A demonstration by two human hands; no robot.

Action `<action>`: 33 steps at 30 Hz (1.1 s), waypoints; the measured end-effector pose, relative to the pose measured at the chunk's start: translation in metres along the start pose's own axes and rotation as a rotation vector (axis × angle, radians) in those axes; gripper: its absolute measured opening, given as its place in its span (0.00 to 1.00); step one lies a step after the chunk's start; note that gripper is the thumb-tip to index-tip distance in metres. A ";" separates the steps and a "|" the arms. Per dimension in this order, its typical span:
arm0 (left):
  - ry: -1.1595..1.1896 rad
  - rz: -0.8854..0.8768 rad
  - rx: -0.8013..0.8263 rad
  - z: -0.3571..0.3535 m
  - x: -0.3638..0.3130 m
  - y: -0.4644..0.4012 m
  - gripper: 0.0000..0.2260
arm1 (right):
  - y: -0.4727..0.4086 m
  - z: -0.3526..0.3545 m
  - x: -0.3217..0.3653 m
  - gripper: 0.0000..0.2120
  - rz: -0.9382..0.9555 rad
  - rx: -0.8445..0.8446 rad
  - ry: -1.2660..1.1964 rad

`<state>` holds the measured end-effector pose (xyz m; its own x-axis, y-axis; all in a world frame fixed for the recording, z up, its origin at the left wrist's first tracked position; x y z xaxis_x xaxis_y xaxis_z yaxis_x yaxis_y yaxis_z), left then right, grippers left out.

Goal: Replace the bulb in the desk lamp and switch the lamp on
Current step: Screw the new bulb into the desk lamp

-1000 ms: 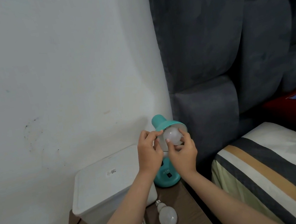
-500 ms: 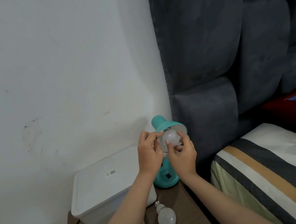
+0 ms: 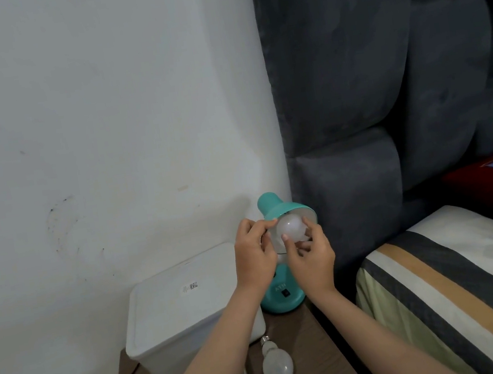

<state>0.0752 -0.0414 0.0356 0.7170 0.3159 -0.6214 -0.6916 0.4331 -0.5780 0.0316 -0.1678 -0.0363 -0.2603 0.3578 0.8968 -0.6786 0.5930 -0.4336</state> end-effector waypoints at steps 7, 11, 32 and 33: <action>-0.001 0.005 -0.023 0.002 0.001 0.000 0.15 | 0.000 -0.003 0.009 0.22 0.071 0.016 0.049; 0.001 0.010 -0.014 0.001 0.001 0.001 0.14 | -0.001 0.001 0.002 0.22 -0.067 -0.003 -0.040; 0.028 0.028 -0.026 -0.001 0.002 0.001 0.15 | -0.003 0.000 0.011 0.22 0.010 0.024 0.086; 0.024 0.028 -0.024 -0.001 0.002 0.001 0.15 | -0.003 0.000 0.010 0.22 0.002 0.018 0.077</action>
<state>0.0754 -0.0409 0.0334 0.6954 0.3071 -0.6497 -0.7134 0.4041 -0.5725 0.0309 -0.1656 -0.0258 -0.2088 0.4136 0.8862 -0.6903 0.5796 -0.4331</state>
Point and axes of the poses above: each hand's wrist, its own y-axis away from the middle knuckle, its own z-axis out of the back of the hand, x = y × z, the point moved 7 cm from there along -y, towards the middle knuckle, and after that the axes turned 10 degrees about x, right-handed, at the moved point
